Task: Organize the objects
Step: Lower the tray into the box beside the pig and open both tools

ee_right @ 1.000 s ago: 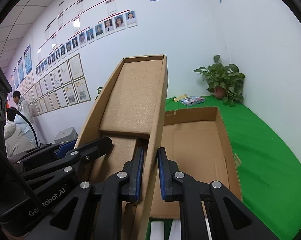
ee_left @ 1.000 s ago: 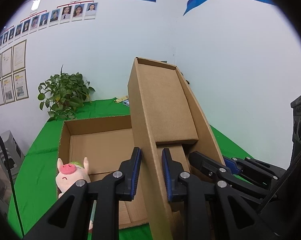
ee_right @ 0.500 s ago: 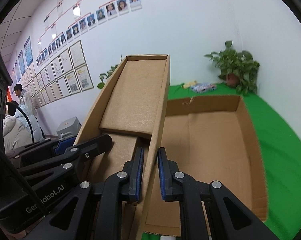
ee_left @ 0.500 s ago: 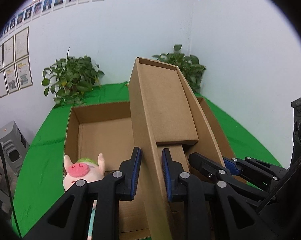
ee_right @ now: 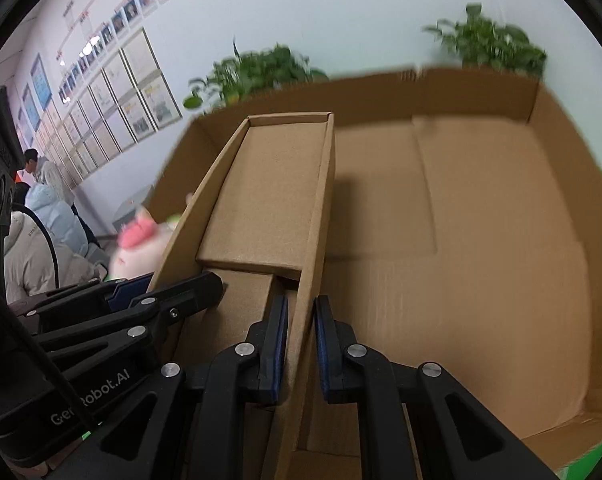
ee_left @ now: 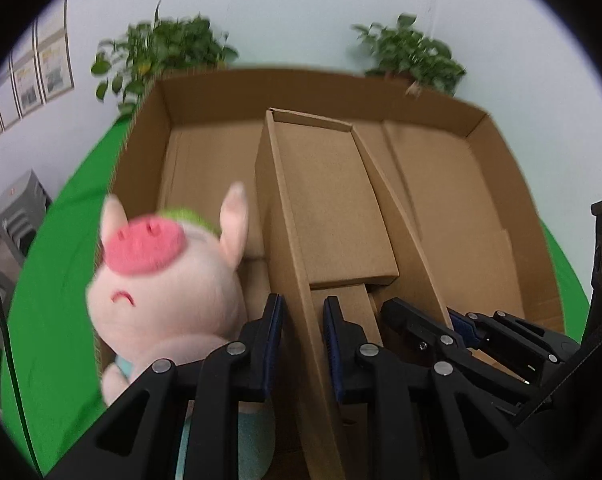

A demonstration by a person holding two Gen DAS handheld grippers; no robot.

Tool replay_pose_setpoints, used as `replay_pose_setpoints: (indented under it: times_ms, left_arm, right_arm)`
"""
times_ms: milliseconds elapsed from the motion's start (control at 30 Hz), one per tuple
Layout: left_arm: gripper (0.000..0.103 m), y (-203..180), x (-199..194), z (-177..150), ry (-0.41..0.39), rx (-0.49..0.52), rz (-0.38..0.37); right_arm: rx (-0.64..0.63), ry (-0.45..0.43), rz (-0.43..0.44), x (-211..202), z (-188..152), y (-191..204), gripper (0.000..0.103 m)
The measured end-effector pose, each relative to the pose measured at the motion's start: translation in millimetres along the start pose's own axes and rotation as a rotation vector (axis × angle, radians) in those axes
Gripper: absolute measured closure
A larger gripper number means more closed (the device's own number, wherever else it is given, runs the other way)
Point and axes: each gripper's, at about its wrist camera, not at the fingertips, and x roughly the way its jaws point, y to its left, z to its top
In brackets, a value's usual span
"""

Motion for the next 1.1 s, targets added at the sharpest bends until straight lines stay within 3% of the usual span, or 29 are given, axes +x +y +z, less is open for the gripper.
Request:
replay_pose_setpoints:
  times_ms: [167, 300, 500, 700, 733, 800, 833, 867, 900, 933, 1000, 1100]
  left_arm:
    - [0.080, -7.1, -2.1, -0.1, 0.002, 0.043, 0.029]
    - [0.080, -0.5, -16.0, -1.8, -0.016, 0.019, -0.029]
    - [0.080, 18.4, -55.7, -15.9, -0.098, -0.009, -0.019]
    - [0.079, 33.2, -73.5, -29.8, -0.162, -0.041, 0.041]
    - [0.079, 34.6, -76.3, -32.5, -0.178, -0.049, 0.047]
    - [0.076, 34.7, -83.9, -37.7, -0.217, -0.059, 0.067]
    - [0.062, 33.1, -89.5, -41.4, -0.248, -0.065, 0.091]
    - [0.052, 32.1, -95.0, -44.9, -0.279, -0.075, 0.117]
    - [0.029, 28.7, -101.7, -49.1, -0.321, -0.088, 0.148]
    - [0.014, 25.5, -109.8, -54.2, -0.372, -0.102, 0.178]
    - [0.013, 13.5, -121.8, -62.0, -0.457, -0.099, 0.211]
    - [0.013, -7.9, -129.4, -71.2, -0.493, -0.050, 0.220]
  right_arm:
    - [0.029, 0.041, 0.003, 38.9, -3.9, -6.6, 0.098]
    - [0.041, 0.073, -0.028, 59.4, -10.1, -8.1, 0.100]
    - [0.025, 0.081, -0.072, 83.0, -9.9, 2.7, 0.097]
    - [-0.052, 0.081, -0.118, 94.7, -9.0, 18.4, 0.089]
    - [-0.072, 0.066, -0.134, 91.2, -9.8, 18.2, 0.083]
    - [-0.110, 0.001, -0.161, 68.0, -17.2, 24.2, 0.056]
    - [-0.112, -0.021, -0.154, 57.0, -20.2, 24.0, 0.034]
    - [-0.109, -0.037, -0.144, 45.7, -23.4, 22.2, 0.022]
    - [-0.109, -0.049, -0.133, 33.6, -26.5, 18.1, 0.019]
    - [-0.113, -0.060, -0.123, 24.0, -30.5, 16.1, 0.012]
    - [-0.126, -0.091, -0.127, -2.7, -45.2, 23.6, 0.000]
    - [-0.154, -0.131, -0.143, -38.5, -68.5, 21.8, 0.001]
